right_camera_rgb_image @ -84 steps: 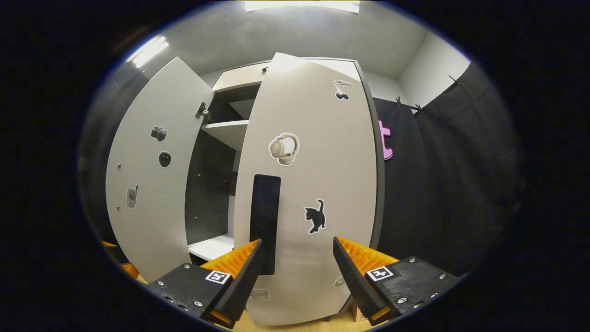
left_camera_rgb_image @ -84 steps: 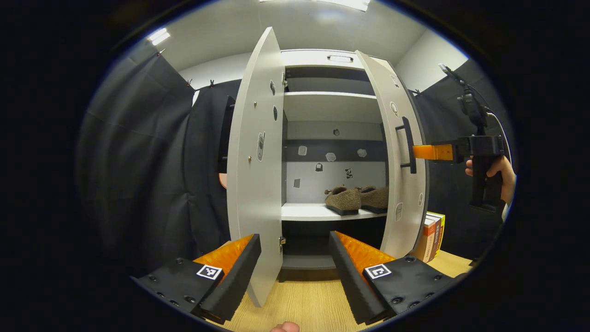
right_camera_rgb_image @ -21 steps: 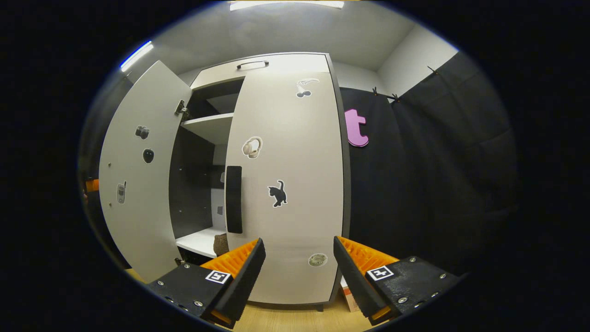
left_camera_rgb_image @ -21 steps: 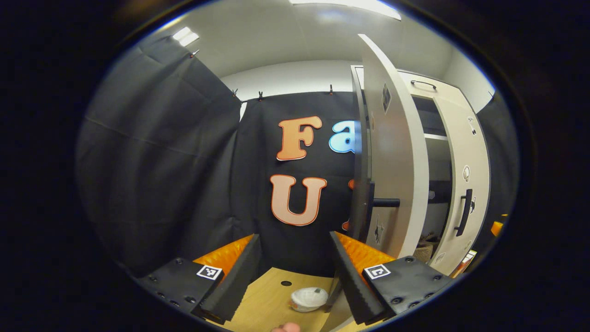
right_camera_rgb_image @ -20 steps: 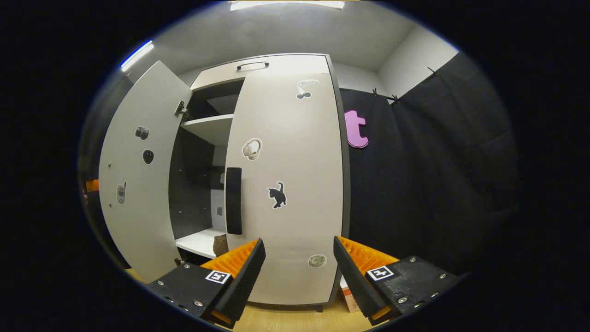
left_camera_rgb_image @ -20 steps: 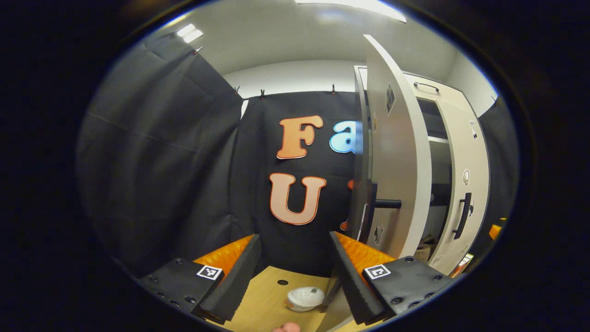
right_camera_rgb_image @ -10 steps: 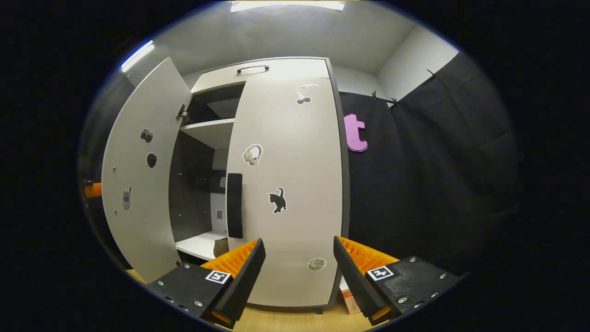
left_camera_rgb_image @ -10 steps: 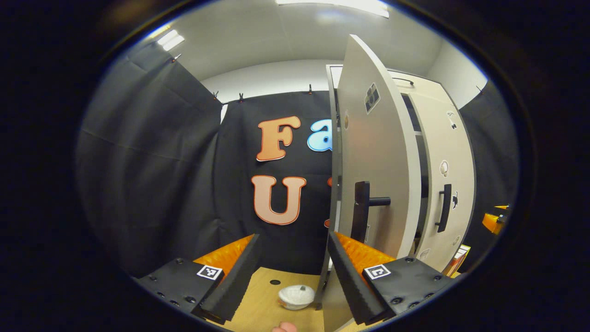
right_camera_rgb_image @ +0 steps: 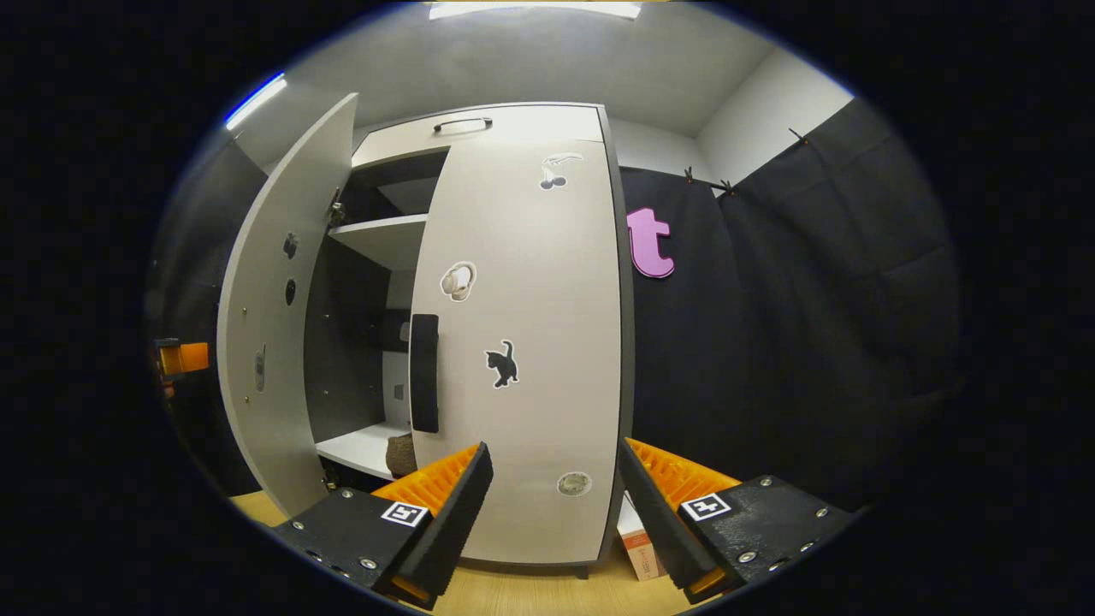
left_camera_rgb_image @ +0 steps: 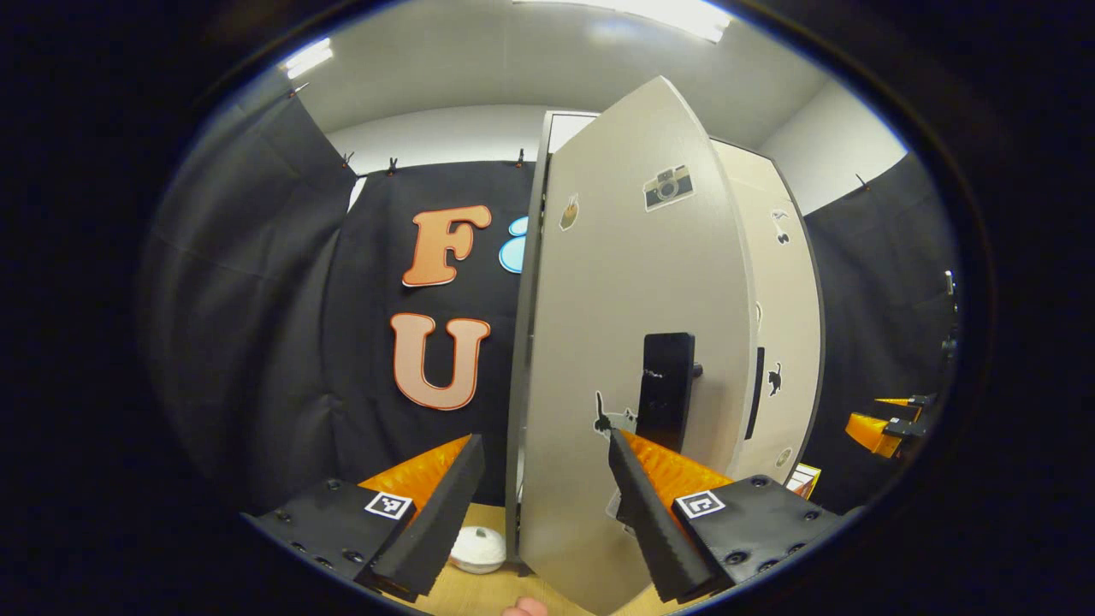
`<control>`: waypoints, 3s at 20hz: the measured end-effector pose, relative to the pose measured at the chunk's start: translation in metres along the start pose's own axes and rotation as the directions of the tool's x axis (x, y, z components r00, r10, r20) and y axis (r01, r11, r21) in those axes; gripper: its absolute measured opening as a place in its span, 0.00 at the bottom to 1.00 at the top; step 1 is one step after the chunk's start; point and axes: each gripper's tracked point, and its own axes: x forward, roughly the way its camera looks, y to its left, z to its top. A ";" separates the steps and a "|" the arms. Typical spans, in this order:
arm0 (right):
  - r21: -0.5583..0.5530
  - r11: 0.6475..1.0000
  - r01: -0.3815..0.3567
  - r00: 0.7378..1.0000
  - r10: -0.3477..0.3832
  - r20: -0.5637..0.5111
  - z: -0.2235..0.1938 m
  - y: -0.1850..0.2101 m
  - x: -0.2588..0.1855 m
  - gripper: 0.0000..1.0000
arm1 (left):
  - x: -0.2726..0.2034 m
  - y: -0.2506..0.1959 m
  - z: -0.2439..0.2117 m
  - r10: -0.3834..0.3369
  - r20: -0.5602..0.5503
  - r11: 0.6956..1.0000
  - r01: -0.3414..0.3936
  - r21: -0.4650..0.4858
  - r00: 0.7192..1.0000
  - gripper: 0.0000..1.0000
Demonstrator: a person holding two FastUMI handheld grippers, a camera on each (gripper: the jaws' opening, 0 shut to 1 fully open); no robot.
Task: Grab one shoe with the right hand and put it into the shoe cabinet, grab the other shoe with the left hand and put it into the shoe cabinet; then close the right door with the right hand and the left door with the left hand.
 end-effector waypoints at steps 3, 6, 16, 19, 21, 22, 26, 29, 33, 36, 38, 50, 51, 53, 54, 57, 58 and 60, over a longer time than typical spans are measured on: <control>-0.011 1.000 0.013 1.000 -0.013 -0.008 -0.001 -0.005 -0.001 0.92 | 0.013 -0.022 -0.004 -0.044 -0.005 0.999 0.044 -0.014 0.999 0.97; -0.015 0.999 0.030 1.000 -0.030 -0.010 0.000 -0.012 -0.005 0.92 | 0.023 -0.043 -0.006 -0.090 -0.006 0.996 0.090 -0.008 0.996 0.97; -0.020 0.997 0.069 0.998 -0.069 -0.003 0.006 -0.027 -0.010 0.92 | 0.063 -0.096 -0.017 -0.183 -0.030 0.983 0.183 0.006 0.983 0.97; -0.017 0.997 0.081 0.997 -0.081 0.006 0.009 -0.031 -0.010 0.92 | 0.076 -0.104 -0.020 -0.186 -0.025 0.982 0.187 0.006 0.982 0.96; -0.013 0.996 0.086 0.996 -0.086 0.007 0.009 -0.033 -0.009 0.92 | 0.082 -0.109 -0.022 -0.189 -0.029 0.982 0.189 0.001 0.981 0.94; -0.013 0.996 0.091 0.996 -0.090 0.007 0.010 -0.035 -0.008 0.92 | 0.085 -0.110 -0.023 -0.190 -0.033 0.982 0.190 -0.005 0.981 0.97; -0.002 0.996 0.087 0.996 -0.087 0.009 0.010 -0.036 -0.007 0.92 | 0.110 -0.117 -0.028 -0.195 -0.046 0.980 0.194 -0.032 0.980 0.96; -0.010 0.996 0.086 0.996 -0.086 0.013 0.011 -0.036 -0.007 0.92 | 0.117 -0.120 -0.029 -0.193 -0.046 0.981 0.192 -0.030 0.980 0.94; -0.006 0.997 0.077 0.997 -0.076 0.015 0.012 -0.033 -0.006 0.92 | 0.124 -0.129 -0.034 -0.200 -0.057 0.980 0.200 -0.005 0.978 0.96; -0.002 0.998 0.066 0.998 -0.066 0.016 0.013 -0.029 -0.005 0.92 | 0.124 -0.140 -0.042 -0.208 -0.066 0.978 0.207 -0.019 0.976 0.99; 0.003 0.998 0.057 0.998 -0.057 0.015 0.011 -0.026 -0.002 0.92 | 0.119 -0.133 -0.037 -0.170 -0.040 0.985 0.171 0.014 0.985 0.97; 0.015 1.000 -0.002 1.000 0.002 -0.015 -0.003 -0.002 0.013 0.92 | 0.062 -0.091 -0.016 -0.104 -0.022 0.994 0.105 0.007 0.994 0.96; 0.018 1.000 -0.008 1.000 0.008 -0.014 -0.002 0.000 0.015 0.92 | 0.059 -0.086 -0.018 -0.094 -0.028 0.995 0.094 0.010 0.995 0.96; 0.024 0.999 -0.027 1.000 0.027 -0.015 -0.001 0.007 0.017 0.92 | 0.055 -0.080 -0.021 -0.083 -0.038 0.997 0.083 0.005 0.996 0.97; 0.020 0.999 -0.031 0.999 0.032 -0.013 0.000 0.009 0.016 0.92 | 0.052 -0.078 -0.023 -0.085 -0.042 0.996 0.085 -0.005 0.995 0.96; 0.007 0.999 -0.039 0.999 0.039 -0.003 0.003 0.014 0.017 0.92 | 0.046 -0.074 -0.026 -0.085 -0.046 0.996 0.083 -0.027 0.995 0.96; 0.009 0.999 -0.044 0.999 0.044 -0.002 0.003 0.017 0.017 0.92 | 0.044 -0.072 -0.026 -0.083 -0.046 0.996 0.082 -0.027 0.995 0.96; 0.012 0.999 -0.051 0.999 0.051 -0.001 0.004 0.019 0.019 0.92 | 0.042 -0.072 -0.025 -0.090 -0.047 0.996 0.089 -0.023 0.995 0.97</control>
